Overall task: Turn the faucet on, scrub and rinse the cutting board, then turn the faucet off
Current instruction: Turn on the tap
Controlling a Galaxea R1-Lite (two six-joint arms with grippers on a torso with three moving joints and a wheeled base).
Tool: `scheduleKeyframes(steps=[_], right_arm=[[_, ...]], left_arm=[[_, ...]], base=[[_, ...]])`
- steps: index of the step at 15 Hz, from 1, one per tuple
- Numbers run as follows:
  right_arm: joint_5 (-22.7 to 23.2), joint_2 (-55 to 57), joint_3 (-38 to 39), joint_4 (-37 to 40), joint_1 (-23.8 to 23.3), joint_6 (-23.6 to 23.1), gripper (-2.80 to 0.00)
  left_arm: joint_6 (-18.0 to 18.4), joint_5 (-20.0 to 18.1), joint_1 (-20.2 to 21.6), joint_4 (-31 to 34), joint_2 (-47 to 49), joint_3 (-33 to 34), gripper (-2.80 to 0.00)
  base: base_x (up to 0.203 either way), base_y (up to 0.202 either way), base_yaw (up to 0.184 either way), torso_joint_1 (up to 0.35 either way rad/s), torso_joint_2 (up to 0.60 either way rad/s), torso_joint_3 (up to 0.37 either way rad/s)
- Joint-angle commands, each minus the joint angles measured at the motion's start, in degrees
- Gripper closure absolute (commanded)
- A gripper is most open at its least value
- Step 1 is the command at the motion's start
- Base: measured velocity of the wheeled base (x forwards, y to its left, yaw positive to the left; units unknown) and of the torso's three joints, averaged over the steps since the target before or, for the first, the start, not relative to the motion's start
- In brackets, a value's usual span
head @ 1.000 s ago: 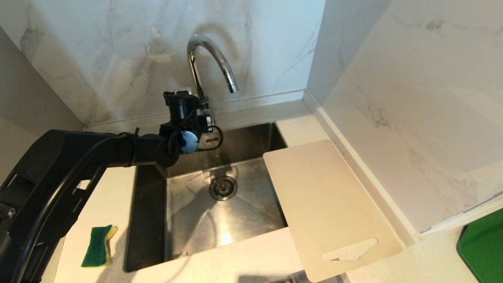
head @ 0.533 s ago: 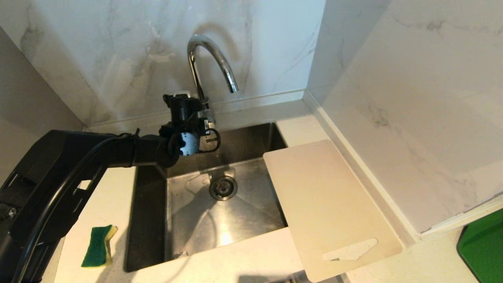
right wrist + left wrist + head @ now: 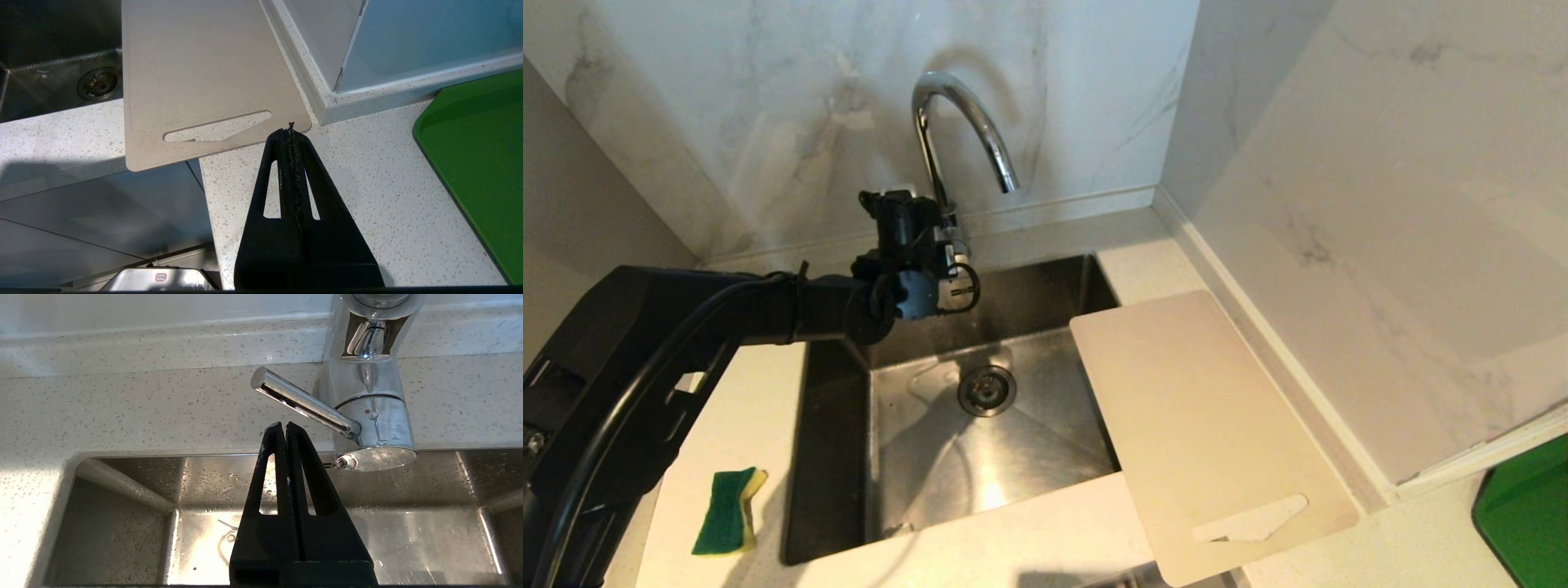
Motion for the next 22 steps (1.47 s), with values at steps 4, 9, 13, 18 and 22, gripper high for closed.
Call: scheduleKeyframes(steps=[4,9,13,18,22], right_arm=[[0.0,0.0,0.0,0.0,0.0,0.0,0.0],[0.0,0.0,0.1,0.0,0.0,0.0,0.0],[0.0,0.0,0.1,0.0,0.0,0.0,0.0],[0.0,0.0,0.1,0.0,0.0,0.0,0.0],[0.0,0.0,0.0,0.0,0.0,0.0,0.0]], left_arm=[[-0.2,0.3,-0.7,0.4,-1.7,1.8,0.0],[-0.4,1.6,-1.7,0.3,-2.7,1.8,0.0],[-1.2,1.7,-2.4,0.5,-4.0,2.6,0.0],[-3.6,1.5,-2.7,1.7,-4.8,2.1,0.0],[-8.5,1.0,-3.3,7.9,-6.3,1.9,0.0]], base=[[0.0,0.0,0.0,0.0,0.0,0.0],[0.0,0.0,0.0,0.0,0.0,0.0],[0.0,0.0,0.0,0.0,0.0,0.0],[0.0,0.0,0.0,0.0,0.0,0.0],[0.0,0.0,0.0,0.0,0.0,0.0]])
